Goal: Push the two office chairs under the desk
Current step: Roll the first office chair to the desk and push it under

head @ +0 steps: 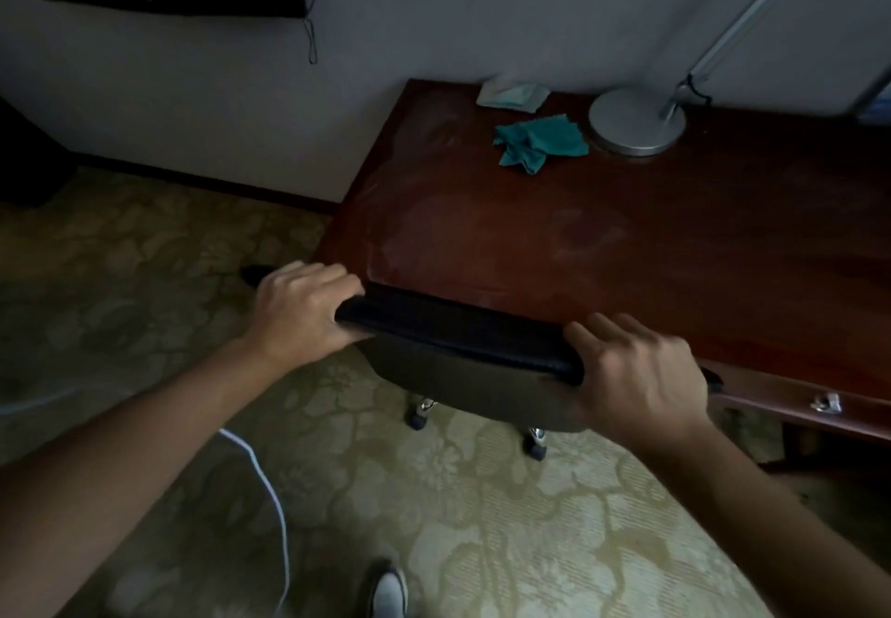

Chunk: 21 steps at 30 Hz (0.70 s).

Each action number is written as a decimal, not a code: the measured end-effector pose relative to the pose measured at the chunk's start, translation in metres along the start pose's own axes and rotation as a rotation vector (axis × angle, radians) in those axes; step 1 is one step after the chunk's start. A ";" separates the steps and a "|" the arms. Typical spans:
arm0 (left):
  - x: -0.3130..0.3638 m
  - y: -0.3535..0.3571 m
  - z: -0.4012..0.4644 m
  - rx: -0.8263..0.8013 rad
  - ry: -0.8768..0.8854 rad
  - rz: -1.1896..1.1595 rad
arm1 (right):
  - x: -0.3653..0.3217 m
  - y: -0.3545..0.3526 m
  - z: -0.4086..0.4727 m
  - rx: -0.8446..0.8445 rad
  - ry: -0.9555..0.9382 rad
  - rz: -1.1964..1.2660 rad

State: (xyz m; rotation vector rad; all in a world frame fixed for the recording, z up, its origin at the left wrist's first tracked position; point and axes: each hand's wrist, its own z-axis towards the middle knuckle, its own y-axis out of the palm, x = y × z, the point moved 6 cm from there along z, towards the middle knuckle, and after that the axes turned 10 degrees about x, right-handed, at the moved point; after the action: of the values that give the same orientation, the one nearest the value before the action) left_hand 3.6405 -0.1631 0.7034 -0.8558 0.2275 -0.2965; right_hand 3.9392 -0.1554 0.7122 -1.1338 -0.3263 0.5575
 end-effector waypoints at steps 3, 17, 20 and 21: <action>-0.006 0.004 0.003 0.017 0.039 -0.035 | 0.001 0.000 0.001 -0.005 0.010 0.010; 0.002 0.002 -0.016 0.115 -0.036 -0.140 | -0.011 -0.003 -0.012 -0.101 0.186 -0.067; -0.010 0.006 -0.006 0.155 0.059 -0.165 | -0.010 -0.002 0.002 -0.092 0.185 -0.085; -0.012 0.007 -0.002 0.173 0.092 -0.173 | -0.008 -0.003 0.007 -0.088 0.185 -0.088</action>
State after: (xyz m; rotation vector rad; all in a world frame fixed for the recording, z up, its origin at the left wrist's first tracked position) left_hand 3.6300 -0.1567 0.6976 -0.6917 0.2104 -0.5107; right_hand 3.9300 -0.1556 0.7176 -1.2405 -0.2416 0.3608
